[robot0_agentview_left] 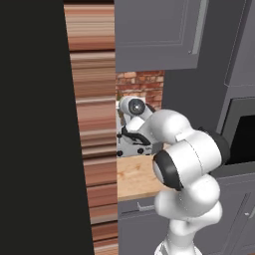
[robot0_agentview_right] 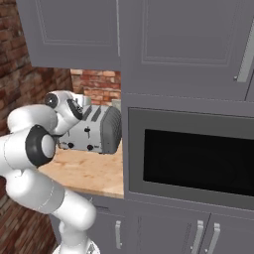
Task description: Start the toaster. Once the lever pops up, take the bread to the plate on the dining counter.
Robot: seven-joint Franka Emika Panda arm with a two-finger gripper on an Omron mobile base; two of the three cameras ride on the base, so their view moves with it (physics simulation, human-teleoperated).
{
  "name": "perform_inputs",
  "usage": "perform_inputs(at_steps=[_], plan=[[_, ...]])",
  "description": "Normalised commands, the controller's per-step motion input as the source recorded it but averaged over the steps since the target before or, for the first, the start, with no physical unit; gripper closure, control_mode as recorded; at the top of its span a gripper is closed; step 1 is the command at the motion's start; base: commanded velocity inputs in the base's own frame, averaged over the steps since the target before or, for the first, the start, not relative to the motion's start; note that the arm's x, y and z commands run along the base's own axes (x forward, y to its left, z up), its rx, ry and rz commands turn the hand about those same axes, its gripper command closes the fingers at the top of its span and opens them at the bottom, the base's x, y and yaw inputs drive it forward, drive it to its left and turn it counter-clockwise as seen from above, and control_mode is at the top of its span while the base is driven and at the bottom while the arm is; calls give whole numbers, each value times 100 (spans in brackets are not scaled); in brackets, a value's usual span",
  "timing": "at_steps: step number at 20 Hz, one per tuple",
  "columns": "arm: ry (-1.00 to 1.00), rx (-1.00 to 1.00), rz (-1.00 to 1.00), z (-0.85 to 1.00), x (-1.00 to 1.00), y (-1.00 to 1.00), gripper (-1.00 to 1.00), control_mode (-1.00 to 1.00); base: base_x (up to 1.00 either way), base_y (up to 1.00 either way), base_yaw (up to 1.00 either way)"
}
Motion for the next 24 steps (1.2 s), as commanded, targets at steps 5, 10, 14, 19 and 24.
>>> perform_inputs(at_steps=[5, 10, 14, 19, 24], plan=[[-1, -1, 1, 55, -43, 0, 100, -100, 0, 0, 0], [1, -1, 0, 74, -73, -3, 100, -100, 0, 0, 0], [5, 0, 0, 76, -71, -4, 100, -100, 0, 0, 0], [13, 0, 0, 79, -65, -13, 100, -100, 0, 0, 0], [13, 0, 0, 44, -46, -30, 100, -100, 0, 0, 0]])
